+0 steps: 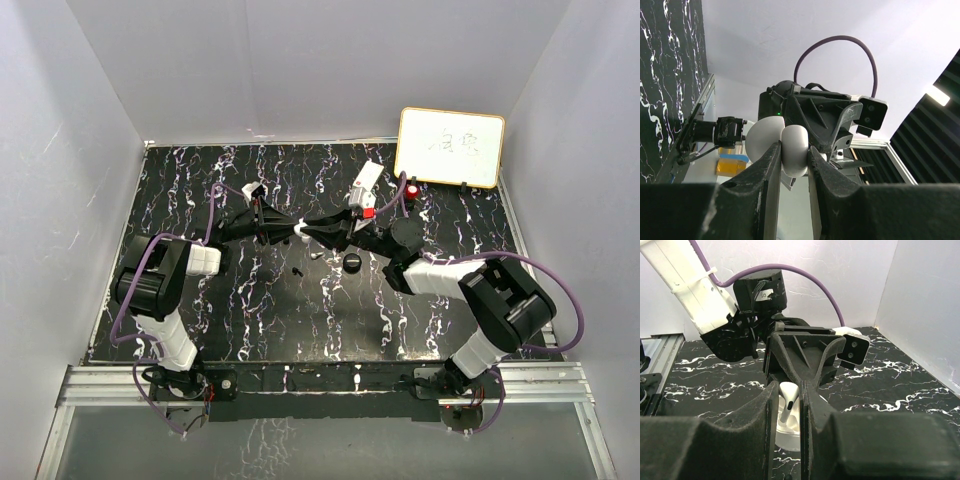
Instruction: Insert the wireless bluetooth earbuds into the charging case
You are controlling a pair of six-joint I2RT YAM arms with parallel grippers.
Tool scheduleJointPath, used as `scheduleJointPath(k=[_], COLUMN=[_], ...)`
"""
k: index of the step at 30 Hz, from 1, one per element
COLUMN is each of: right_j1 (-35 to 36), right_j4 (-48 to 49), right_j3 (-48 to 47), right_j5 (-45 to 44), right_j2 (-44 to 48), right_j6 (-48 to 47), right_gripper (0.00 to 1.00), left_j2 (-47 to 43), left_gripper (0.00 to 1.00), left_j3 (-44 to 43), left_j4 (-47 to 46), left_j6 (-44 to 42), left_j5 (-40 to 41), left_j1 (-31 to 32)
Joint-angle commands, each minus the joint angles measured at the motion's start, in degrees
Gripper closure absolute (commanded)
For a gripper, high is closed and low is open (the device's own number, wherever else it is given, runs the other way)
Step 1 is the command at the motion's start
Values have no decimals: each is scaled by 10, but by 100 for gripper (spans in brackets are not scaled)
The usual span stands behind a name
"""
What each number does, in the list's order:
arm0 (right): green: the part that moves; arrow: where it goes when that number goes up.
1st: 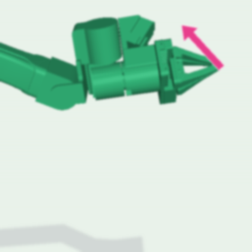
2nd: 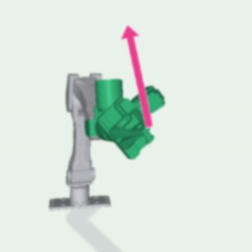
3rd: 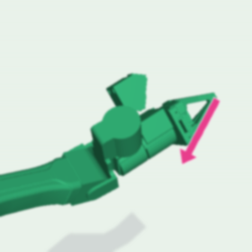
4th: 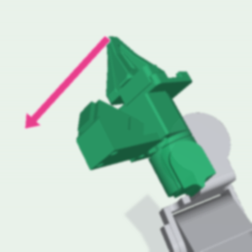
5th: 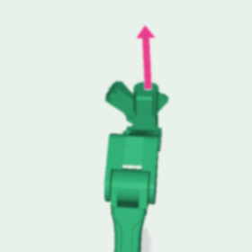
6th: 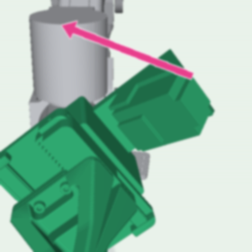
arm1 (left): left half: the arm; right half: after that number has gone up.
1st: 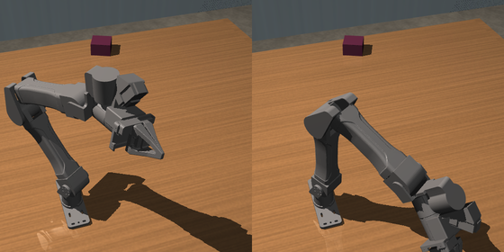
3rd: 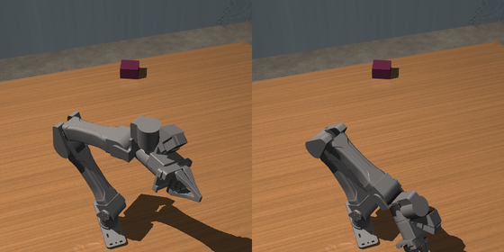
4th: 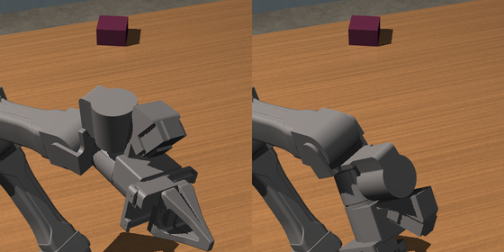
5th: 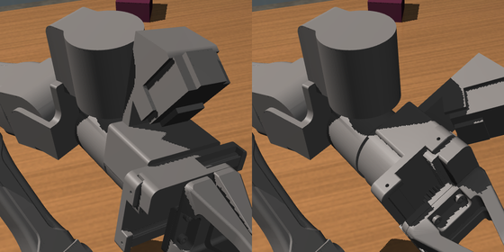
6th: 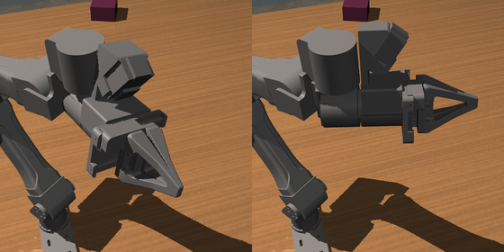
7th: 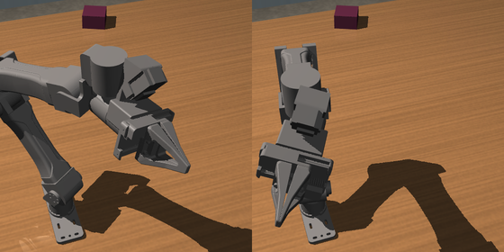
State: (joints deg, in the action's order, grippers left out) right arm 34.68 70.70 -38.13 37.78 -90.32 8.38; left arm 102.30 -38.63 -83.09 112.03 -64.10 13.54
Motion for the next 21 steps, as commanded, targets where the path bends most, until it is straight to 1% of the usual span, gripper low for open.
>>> scheduleJointPath(k=[1, 21], right_j1=[-5, -16], right_j4=[45, 57], right_j3=[-23, -18], right_j5=[7, 11], right_j2=[-5, -14], right_j6=[6, 8], right_gripper=[100, 100], left_j2=[-40, -55], left_gripper=[100, 100], left_j3=[-2, 1], left_j4=[-163, -151], left_j6=[7, 2], left_j5=[-8, -11], left_j1=[3, 4])
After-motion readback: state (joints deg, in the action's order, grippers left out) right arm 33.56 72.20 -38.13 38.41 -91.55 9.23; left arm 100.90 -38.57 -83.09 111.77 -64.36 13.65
